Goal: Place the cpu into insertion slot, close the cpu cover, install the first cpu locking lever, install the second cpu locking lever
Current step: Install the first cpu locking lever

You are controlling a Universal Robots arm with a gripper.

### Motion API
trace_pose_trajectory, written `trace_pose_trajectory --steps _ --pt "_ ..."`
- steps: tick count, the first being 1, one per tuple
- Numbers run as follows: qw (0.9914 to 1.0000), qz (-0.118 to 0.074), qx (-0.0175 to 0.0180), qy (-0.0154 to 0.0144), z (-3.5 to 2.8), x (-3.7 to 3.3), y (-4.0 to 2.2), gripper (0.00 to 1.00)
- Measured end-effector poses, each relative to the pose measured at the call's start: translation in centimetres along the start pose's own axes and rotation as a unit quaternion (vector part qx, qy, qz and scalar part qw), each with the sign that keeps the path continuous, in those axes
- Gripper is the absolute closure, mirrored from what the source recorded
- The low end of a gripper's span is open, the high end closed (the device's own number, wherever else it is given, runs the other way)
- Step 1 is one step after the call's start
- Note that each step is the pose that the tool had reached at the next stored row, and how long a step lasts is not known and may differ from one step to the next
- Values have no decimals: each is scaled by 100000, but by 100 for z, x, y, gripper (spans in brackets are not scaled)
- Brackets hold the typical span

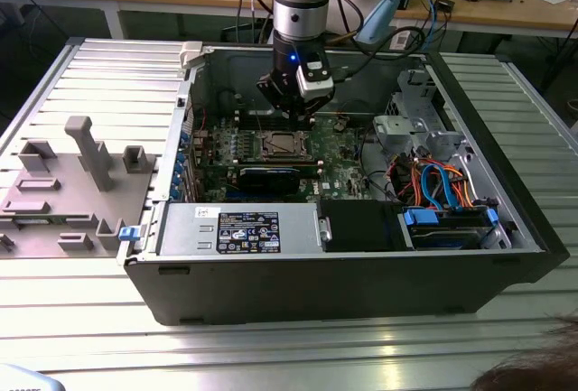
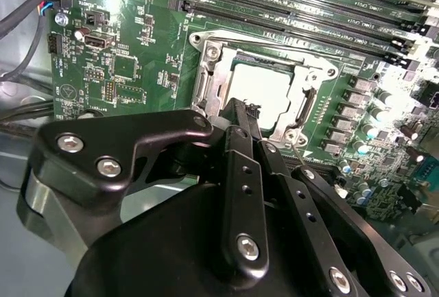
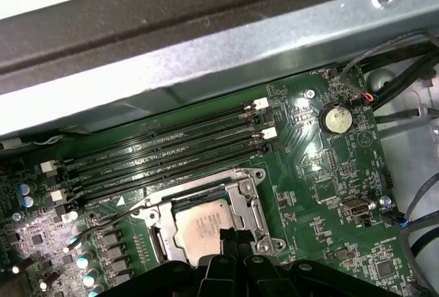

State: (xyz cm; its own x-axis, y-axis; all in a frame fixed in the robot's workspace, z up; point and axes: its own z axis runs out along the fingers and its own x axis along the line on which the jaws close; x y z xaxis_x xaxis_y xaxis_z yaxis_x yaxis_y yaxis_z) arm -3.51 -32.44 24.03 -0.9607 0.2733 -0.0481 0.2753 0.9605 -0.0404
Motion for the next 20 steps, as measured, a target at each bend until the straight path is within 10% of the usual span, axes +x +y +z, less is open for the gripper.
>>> trace_pose_trajectory --steps 20 --pt "99970 -2437 -118 -98 0 0 0 89"
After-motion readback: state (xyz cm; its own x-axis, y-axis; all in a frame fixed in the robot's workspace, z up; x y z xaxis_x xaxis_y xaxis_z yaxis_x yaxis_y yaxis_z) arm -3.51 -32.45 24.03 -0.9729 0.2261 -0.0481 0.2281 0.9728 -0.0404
